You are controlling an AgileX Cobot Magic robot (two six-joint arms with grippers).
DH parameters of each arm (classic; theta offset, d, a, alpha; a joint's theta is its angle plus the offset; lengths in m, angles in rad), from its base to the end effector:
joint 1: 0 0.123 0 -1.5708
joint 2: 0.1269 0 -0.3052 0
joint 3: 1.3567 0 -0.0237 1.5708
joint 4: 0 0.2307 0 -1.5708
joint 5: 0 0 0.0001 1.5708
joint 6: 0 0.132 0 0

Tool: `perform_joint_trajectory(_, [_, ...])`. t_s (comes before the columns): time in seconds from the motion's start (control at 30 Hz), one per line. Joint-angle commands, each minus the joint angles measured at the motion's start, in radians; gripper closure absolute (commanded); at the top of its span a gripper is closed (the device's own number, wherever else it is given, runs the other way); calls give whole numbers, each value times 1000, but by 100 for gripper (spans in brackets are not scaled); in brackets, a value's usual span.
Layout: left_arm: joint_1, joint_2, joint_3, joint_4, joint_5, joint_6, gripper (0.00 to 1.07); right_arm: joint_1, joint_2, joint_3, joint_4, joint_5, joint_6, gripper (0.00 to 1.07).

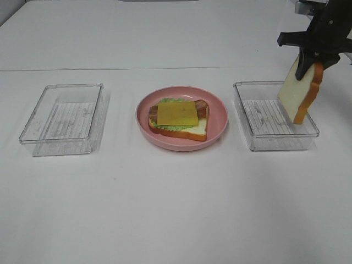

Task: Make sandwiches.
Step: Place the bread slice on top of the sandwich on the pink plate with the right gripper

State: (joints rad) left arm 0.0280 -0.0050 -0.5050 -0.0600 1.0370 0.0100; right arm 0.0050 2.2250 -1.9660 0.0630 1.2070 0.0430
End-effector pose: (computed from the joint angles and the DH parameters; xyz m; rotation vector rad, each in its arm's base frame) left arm -0.0060 -0.0070 0.2533 -0.0158 2.0094 -0.0472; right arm 0.4713 0.0101 0.1943 0.0807 2.9485 0.0968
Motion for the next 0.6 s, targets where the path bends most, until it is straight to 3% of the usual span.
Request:
perform_joint_trajectory(0.03, [-5,-20,6,0,-3,2,9,1,-78,-3,43,50,4,107])
perform_joint_trajectory(0.27, [-5,-20,6,0,-3,2,9,1,-245,56,178,-7,-31,107])
perform_joint_trajectory(0.33, [-5,-20,6,0,-3,2,9,1,-335,138,325,-91,-89,107])
perform_joint_trajectory(0.4, [-5,-20,6,0,-3,2,9,1,-363,172,386,-119,-119,107])
perform_joint_trajectory(0.47, [-5,-20,6,0,-3,2,9,1,-423,262,570,-164,-207,107])
perform_joint_trajectory(0.6, [-5,-20,6,0,-3,2,9,3,-444,336,719,-165,-303,107])
